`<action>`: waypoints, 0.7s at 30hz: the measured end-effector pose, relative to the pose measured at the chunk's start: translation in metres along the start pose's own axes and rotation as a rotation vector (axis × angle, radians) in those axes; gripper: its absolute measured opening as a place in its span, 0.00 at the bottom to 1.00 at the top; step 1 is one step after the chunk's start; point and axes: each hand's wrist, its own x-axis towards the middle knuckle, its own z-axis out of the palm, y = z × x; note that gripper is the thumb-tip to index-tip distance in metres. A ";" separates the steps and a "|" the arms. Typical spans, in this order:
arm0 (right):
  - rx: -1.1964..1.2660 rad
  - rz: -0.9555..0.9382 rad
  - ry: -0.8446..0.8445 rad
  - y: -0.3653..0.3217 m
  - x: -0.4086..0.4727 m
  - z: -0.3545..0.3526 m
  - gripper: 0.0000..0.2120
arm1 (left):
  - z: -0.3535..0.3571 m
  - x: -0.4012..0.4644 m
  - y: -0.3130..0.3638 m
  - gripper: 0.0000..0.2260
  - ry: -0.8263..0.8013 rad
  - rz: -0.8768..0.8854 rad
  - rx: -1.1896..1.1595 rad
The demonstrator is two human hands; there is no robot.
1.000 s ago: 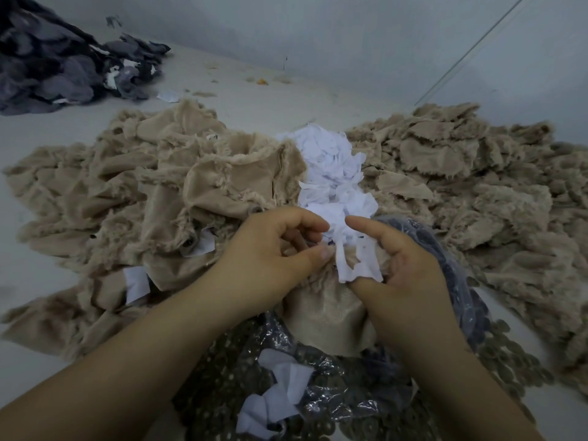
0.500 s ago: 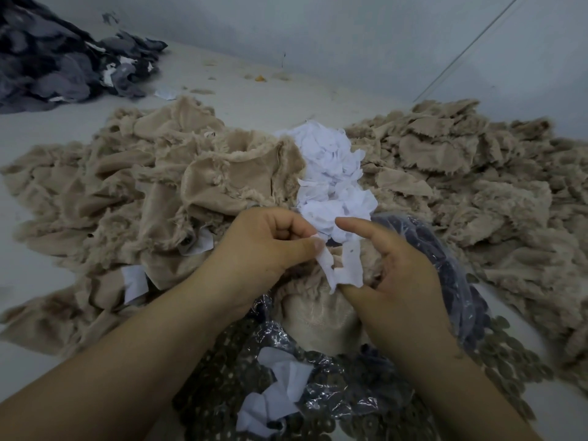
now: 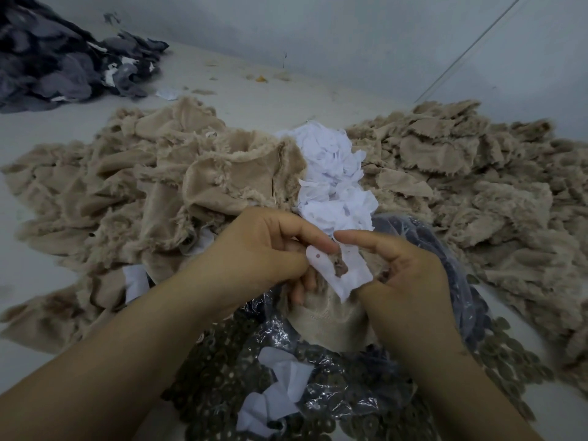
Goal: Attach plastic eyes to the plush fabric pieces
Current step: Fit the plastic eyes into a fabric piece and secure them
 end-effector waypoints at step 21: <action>0.160 0.153 0.051 0.006 0.007 0.003 0.17 | 0.000 -0.002 0.005 0.05 0.008 0.045 -0.029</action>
